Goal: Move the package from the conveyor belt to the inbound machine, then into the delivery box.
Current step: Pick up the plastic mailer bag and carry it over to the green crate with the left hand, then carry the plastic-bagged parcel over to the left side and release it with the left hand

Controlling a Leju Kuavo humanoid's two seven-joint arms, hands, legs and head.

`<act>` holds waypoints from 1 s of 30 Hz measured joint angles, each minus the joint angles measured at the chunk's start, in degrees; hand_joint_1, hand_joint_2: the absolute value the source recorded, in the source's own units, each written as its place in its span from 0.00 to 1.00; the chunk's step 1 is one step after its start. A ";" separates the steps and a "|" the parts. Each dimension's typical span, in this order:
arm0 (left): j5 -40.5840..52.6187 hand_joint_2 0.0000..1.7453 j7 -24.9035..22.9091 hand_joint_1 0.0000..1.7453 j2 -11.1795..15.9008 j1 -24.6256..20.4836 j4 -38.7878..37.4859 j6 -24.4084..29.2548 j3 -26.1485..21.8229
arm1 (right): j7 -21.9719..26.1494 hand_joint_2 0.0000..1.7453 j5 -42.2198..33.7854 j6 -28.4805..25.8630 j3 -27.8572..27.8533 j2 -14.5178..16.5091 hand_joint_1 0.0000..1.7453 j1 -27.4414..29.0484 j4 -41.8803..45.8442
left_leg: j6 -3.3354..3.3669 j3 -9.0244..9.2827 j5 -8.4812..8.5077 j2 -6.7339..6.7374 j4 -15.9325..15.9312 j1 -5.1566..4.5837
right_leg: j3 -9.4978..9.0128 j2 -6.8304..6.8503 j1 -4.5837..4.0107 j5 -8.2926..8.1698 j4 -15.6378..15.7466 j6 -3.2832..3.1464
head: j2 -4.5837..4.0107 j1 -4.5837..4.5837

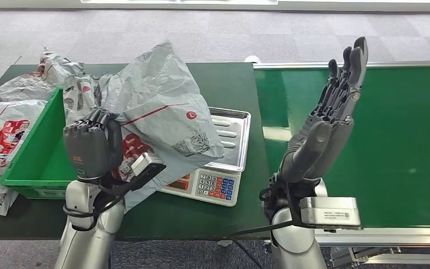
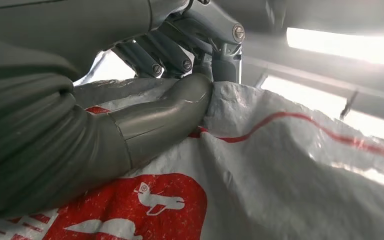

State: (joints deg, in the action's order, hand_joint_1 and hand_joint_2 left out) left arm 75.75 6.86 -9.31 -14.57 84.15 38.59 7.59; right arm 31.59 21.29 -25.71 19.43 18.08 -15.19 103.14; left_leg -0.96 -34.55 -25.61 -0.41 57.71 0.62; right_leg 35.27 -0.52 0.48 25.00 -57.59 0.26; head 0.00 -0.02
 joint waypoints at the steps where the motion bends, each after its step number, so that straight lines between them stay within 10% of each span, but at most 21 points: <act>1: 2.35 1.00 -1.21 1.00 -0.02 -0.69 -0.04 0.49 -0.87 | 0.02 0.00 -0.11 -0.23 0.02 0.00 0.00 -0.12 -0.08 | 0.00 0.00 0.00 0.00 0.00 0.00 | 0.00 0.00 0.00 0.00 0.00 0.00 | 0.00 0.00; 9: 10.76 1.00 -15.60 1.00 6.22 -11.39 -11.74 0.84 -10.40 | 0.19 0.00 -1.87 -1.02 0.33 0.00 0.00 -1.29 -0.86 | -0.16 0.07 0.13 0.03 0.00 0.08 | 0.02 -0.03 -0.05 -0.11 -0.08 -0.14 | 0.00 0.00; 20: 10.86 1.00 -24.03 1.00 15.16 -23.73 -39.90 -1.20 -10.83 | 0.63 0.00 -2.84 -0.74 0.50 -0.03 0.00 -2.26 -1.51 | -0.25 0.05 0.18 0.00 0.00 0.13 | 0.05 -0.03 -0.12 -0.10 -0.12 -0.22 | 0.00 -0.01; 22: 10.85 1.00 -24.24 0.50 15.70 -25.47 -45.30 -2.05 -10.74 | 0.63 0.00 -2.93 -0.74 0.51 -0.09 0.00 -2.50 -1.51 | -0.25 0.05 0.18 0.01 0.00 0.13 | 0.05 -0.04 -0.12 -0.11 -0.12 -0.24 | 0.00 -0.01; 24: 10.81 0.50 -24.32 0.00 16.07 -26.54 -49.43 -2.60 -10.75 | 0.63 0.00 -3.04 -0.73 0.51 -0.20 0.00 -2.75 -1.51 | -0.25 0.05 0.18 0.01 0.00 0.13 | 0.06 -0.03 -0.12 -0.12 -0.12 -0.25 | 0.00 -0.01; 26: 10.70 0.00 -24.75 0.00 16.37 -27.33 -52.73 -3.49 -10.83 | 0.61 0.00 -3.15 -0.72 0.51 -0.29 0.00 -2.89 -1.51 | -0.25 0.04 0.18 0.01 0.00 0.13 | 0.06 -0.03 -0.12 -0.12 -0.12 -0.25 | 0.00 -0.01; 30: 10.63 0.00 -26.72 0.00 16.70 -28.16 -57.13 -4.30 -11.62 | 0.40 0.00 -3.17 -0.70 0.51 -0.35 0.00 -3.07 -1.51 | -0.26 0.03 0.17 0.01 0.00 0.15 | 0.08 -0.03 -0.14 -0.11 -0.12 -0.27 | 0.00 -0.01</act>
State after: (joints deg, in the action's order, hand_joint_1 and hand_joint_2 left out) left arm 86.38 -19.86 7.39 -42.73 27.02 34.29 -4.03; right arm 31.99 18.12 -26.41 19.93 17.73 -18.27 101.63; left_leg -1.22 -34.52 -25.44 -0.40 57.71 0.77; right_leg 35.36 -0.55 0.34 24.89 -57.70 -0.01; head 0.00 -0.03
